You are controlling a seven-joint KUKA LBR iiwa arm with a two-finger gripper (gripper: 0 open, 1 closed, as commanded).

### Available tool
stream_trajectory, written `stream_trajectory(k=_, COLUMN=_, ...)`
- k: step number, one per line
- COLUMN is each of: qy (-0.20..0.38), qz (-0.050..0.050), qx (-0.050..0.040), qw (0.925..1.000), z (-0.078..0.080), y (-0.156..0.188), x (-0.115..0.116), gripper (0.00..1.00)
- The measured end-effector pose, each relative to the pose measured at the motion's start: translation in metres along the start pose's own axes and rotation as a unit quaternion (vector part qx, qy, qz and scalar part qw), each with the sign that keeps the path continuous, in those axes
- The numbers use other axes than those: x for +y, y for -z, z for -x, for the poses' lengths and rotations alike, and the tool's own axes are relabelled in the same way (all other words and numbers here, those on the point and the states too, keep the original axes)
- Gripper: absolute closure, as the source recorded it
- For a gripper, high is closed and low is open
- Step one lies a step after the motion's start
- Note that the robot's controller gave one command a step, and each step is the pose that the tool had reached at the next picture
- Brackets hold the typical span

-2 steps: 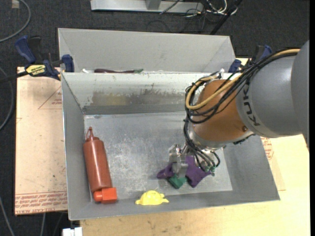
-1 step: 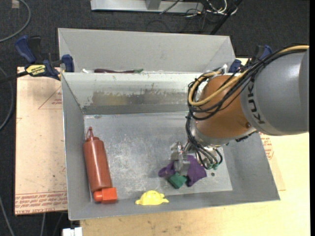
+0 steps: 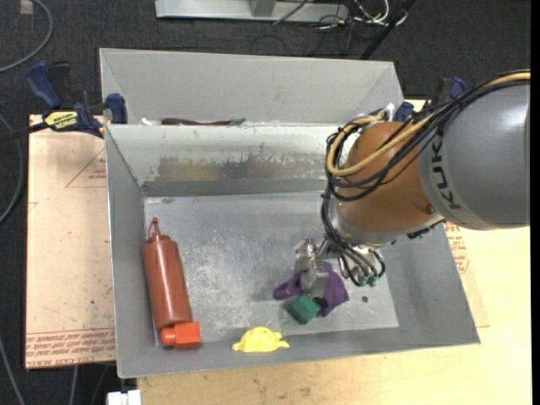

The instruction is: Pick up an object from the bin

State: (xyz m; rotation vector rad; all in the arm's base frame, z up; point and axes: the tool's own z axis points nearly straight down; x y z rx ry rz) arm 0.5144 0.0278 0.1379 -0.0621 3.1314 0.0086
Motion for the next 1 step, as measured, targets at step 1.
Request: stream_trajectory(k=1, qy=0.0, qz=0.0, qx=0.0011, qw=1.0, z=-0.0003, y=0.012, x=0.0001, gripper=1.0)
